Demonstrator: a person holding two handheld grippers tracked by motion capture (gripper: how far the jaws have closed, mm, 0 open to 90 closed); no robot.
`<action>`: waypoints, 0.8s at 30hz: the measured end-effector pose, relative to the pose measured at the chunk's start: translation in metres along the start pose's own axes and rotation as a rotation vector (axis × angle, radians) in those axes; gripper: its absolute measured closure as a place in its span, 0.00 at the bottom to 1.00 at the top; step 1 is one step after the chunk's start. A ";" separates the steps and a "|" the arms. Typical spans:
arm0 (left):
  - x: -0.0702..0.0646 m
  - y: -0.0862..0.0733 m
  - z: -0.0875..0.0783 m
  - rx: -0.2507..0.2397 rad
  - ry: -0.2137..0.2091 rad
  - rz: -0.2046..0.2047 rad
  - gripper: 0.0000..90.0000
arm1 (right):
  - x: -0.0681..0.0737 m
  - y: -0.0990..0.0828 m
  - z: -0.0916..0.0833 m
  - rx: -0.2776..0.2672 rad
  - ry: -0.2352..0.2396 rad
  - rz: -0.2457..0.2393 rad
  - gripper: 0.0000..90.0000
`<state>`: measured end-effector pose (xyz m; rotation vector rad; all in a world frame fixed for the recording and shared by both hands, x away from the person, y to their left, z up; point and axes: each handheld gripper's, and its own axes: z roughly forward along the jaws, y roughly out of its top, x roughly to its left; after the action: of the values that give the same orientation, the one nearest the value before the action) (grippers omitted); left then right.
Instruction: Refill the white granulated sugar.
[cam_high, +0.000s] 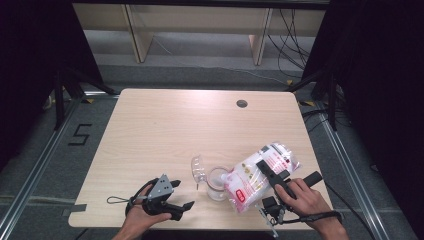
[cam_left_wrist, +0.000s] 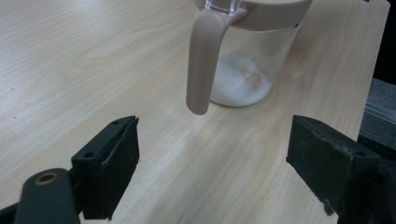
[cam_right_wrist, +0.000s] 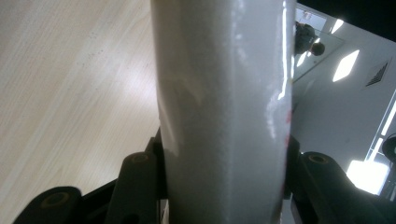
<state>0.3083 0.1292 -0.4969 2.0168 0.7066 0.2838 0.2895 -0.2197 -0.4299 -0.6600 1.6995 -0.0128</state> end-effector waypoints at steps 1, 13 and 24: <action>0.000 0.000 0.000 0.000 0.000 -0.001 0.18 | 0.000 0.000 0.000 0.001 -0.002 -0.004 0.65; 0.000 0.000 0.000 -0.001 0.000 -0.001 0.18 | -0.002 0.001 -0.003 0.016 0.005 -0.008 0.65; 0.000 0.000 0.000 0.000 0.001 0.000 0.18 | -0.003 0.001 -0.003 0.017 0.002 -0.015 0.65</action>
<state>0.3083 0.1292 -0.4968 2.0164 0.7074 0.2843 0.2864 -0.2187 -0.4269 -0.6602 1.6944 -0.0385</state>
